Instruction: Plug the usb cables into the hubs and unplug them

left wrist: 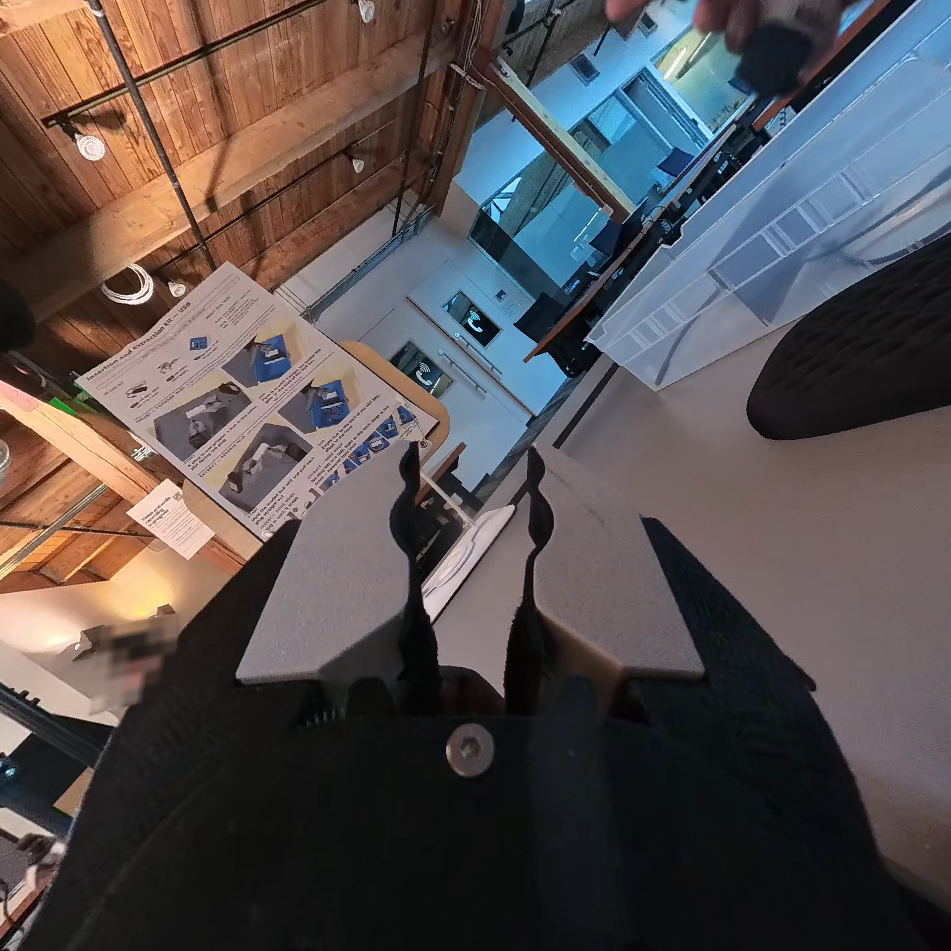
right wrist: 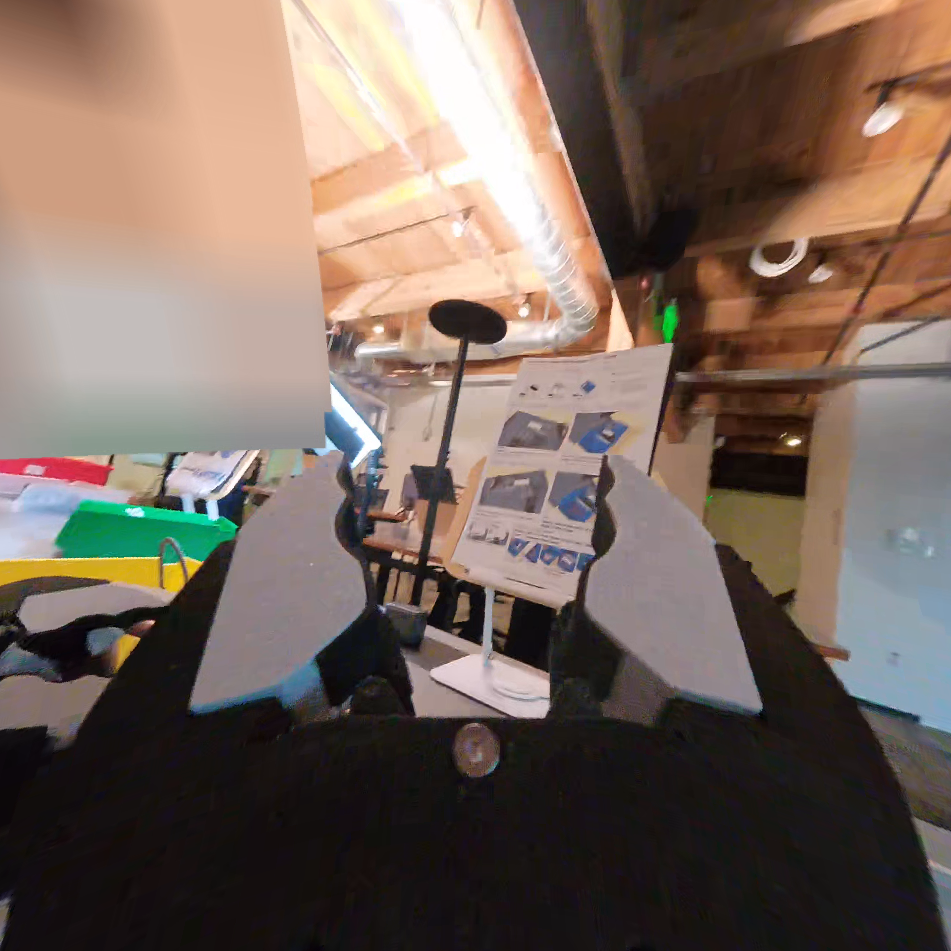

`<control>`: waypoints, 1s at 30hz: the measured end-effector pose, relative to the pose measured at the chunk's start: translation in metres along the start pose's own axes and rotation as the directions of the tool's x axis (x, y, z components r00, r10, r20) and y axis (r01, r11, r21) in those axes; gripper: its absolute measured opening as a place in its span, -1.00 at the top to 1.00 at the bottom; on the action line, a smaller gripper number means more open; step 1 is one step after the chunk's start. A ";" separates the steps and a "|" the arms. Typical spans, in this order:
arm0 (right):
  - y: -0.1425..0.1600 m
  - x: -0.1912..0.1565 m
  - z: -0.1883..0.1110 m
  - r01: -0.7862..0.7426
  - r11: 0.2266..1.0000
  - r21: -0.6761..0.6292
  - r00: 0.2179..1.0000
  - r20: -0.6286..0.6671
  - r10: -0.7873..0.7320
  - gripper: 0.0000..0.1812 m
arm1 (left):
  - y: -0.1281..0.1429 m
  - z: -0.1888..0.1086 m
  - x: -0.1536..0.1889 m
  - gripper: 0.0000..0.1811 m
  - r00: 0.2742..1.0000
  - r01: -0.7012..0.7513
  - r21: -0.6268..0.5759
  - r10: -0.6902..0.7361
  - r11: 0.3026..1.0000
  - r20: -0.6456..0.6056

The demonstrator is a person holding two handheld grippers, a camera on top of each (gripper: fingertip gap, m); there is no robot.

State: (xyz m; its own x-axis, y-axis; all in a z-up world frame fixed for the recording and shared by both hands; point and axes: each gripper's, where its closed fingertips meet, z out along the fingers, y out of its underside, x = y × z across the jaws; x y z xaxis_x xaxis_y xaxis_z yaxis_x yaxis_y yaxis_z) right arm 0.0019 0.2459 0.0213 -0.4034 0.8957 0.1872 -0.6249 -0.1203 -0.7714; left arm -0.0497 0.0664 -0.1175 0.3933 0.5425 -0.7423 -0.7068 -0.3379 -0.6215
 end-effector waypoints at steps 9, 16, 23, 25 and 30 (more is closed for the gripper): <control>0.147 -0.020 -0.011 -0.028 0.947 -0.321 0.997 -0.077 0.003 -0.10 | -0.006 0.000 -0.005 0.59 0.977 0.214 0.031 -0.214 0.976 -0.023; 0.149 -0.018 -0.014 0.008 0.944 -0.330 0.996 -0.081 -0.037 -0.06 | -0.072 -0.029 -0.084 0.53 0.687 0.726 0.107 -0.714 0.679 -0.132; 0.150 -0.018 -0.015 -0.002 0.943 -0.333 0.996 -0.086 -0.028 -0.04 | 0.071 -0.124 -0.176 0.34 0.863 0.500 -0.501 -0.363 0.707 0.350; 0.150 -0.017 -0.015 0.007 0.943 -0.334 0.995 -0.088 -0.038 -0.05 | 0.111 -0.140 -0.167 0.13 0.844 0.533 -0.641 -0.404 0.552 0.353; 0.150 -0.015 -0.016 0.010 0.943 -0.333 0.994 -0.099 -0.045 -0.06 | 0.170 -0.157 -0.118 0.04 0.820 0.411 -0.880 -0.518 0.237 0.244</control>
State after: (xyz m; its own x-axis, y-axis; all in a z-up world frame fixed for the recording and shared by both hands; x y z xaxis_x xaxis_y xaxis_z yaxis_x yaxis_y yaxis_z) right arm -0.0754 0.2214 -0.1065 -0.3064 0.9382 0.1608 -0.3703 0.0381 -0.9281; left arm -0.1243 -0.1756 -0.1750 0.5453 0.8072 -0.2259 0.5115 -0.5339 -0.6733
